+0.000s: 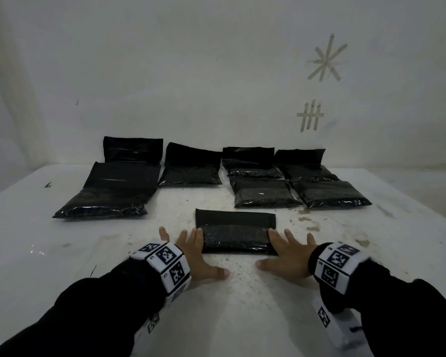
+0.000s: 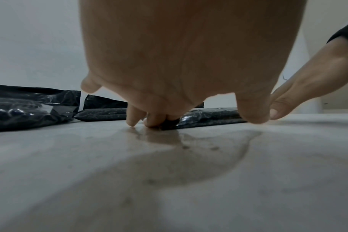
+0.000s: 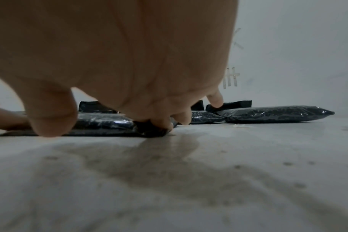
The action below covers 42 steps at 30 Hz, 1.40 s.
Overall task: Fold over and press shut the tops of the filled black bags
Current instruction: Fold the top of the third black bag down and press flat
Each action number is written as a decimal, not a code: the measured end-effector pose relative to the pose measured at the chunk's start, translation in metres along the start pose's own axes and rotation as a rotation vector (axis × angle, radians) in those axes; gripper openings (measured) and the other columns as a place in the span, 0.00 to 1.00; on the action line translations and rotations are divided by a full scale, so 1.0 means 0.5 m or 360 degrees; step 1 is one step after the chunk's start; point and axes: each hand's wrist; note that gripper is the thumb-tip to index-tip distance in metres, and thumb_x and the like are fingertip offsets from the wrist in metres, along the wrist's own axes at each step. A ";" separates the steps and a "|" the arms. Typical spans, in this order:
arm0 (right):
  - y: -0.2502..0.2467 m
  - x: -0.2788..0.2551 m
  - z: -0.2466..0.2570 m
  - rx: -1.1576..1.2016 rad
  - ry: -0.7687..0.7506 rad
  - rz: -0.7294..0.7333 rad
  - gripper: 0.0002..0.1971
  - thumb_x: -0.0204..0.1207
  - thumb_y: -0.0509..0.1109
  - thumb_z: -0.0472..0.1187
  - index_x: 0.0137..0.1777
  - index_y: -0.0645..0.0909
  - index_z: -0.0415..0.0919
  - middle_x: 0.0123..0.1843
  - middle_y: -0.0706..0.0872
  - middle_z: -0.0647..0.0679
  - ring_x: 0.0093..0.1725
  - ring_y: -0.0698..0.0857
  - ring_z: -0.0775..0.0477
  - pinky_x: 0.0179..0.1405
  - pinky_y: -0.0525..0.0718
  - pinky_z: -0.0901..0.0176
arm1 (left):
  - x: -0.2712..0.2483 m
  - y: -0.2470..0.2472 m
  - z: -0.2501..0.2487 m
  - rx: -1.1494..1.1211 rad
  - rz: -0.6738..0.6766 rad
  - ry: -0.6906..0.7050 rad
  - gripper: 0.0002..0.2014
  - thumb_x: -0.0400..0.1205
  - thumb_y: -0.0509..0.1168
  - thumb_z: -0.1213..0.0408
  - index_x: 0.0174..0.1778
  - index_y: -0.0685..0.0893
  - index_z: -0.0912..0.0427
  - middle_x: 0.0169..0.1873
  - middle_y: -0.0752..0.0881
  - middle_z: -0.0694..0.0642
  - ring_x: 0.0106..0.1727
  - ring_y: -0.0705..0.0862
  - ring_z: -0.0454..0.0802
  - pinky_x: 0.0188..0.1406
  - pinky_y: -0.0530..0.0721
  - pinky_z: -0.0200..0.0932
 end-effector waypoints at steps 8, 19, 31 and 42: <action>-0.006 -0.002 0.001 0.0003 0.0015 0.0001 0.45 0.77 0.46 0.72 0.83 0.32 0.48 0.85 0.37 0.51 0.84 0.35 0.47 0.78 0.32 0.32 | -0.006 -0.005 -0.003 0.0072 -0.0047 -0.0011 0.59 0.68 0.49 0.20 0.83 0.34 0.58 0.84 0.41 0.52 0.84 0.42 0.51 0.71 0.27 0.76; -0.004 0.003 0.010 -0.0159 0.0051 -0.0030 0.49 0.74 0.46 0.75 0.83 0.32 0.45 0.85 0.36 0.51 0.84 0.35 0.45 0.76 0.30 0.30 | -0.003 0.000 -0.006 0.0145 -0.0093 -0.0022 0.60 0.67 0.48 0.19 0.83 0.35 0.58 0.84 0.43 0.53 0.84 0.44 0.52 0.70 0.26 0.75; -0.021 -0.007 -0.002 0.0218 -0.0086 -0.0210 0.35 0.80 0.55 0.62 0.82 0.53 0.46 0.82 0.61 0.46 0.82 0.57 0.43 0.78 0.53 0.39 | 0.014 -0.011 0.008 -0.0232 -0.0339 0.0070 0.26 0.82 0.54 0.43 0.75 0.66 0.49 0.68 0.78 0.51 0.73 0.72 0.53 0.75 0.37 0.73; -0.036 0.003 -0.001 0.0522 -0.0090 -0.0362 0.39 0.79 0.67 0.49 0.84 0.47 0.47 0.76 0.73 0.43 0.71 0.75 0.42 0.70 0.74 0.52 | 0.047 -0.026 0.024 -0.0593 -0.0530 0.0157 0.16 0.73 0.72 0.59 0.54 0.84 0.60 0.53 0.85 0.57 0.54 0.85 0.53 0.46 0.79 0.38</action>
Point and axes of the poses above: each hand's wrist, its own x-axis towards the middle knuckle, its own y-axis out of the palm, z = x × y
